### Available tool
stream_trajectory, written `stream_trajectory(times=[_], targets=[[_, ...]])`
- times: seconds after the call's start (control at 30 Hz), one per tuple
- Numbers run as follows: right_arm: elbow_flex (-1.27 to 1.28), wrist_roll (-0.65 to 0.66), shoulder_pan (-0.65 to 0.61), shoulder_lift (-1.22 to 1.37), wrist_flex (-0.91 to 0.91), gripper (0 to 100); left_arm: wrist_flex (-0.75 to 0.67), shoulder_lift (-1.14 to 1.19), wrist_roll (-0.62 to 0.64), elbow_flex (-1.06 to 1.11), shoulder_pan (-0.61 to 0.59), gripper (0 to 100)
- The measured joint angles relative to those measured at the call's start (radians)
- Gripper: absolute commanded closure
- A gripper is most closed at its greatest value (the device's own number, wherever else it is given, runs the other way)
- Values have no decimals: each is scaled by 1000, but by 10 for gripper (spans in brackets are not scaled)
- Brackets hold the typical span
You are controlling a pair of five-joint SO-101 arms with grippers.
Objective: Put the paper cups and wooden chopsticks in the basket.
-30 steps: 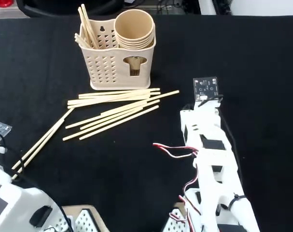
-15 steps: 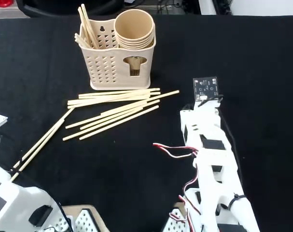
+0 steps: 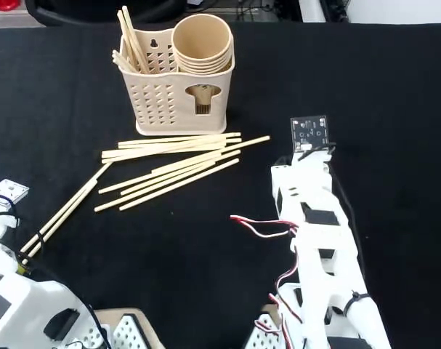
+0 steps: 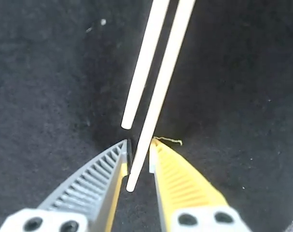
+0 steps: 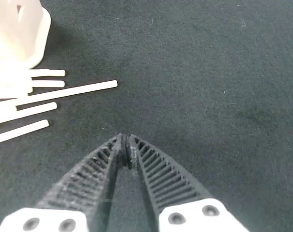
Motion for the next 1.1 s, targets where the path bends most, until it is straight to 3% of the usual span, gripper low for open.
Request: stream_trajectory(times=[0.13, 0.33, 0.6, 0.83, 1.1], targets=[[0, 0, 0, 0, 0, 985, 0, 0, 0, 6, 0, 973], [0, 0, 0, 0, 0, 985, 103, 0, 0, -21, 8, 969], [0, 0, 0, 0, 0, 985, 180, 2, 0, -58, 103, 969], [0, 0, 0, 0, 0, 985, 180, 2, 0, -141, 213, 967], [0, 0, 0, 0, 0, 985, 92, 2, 0, -192, 224, 965]])
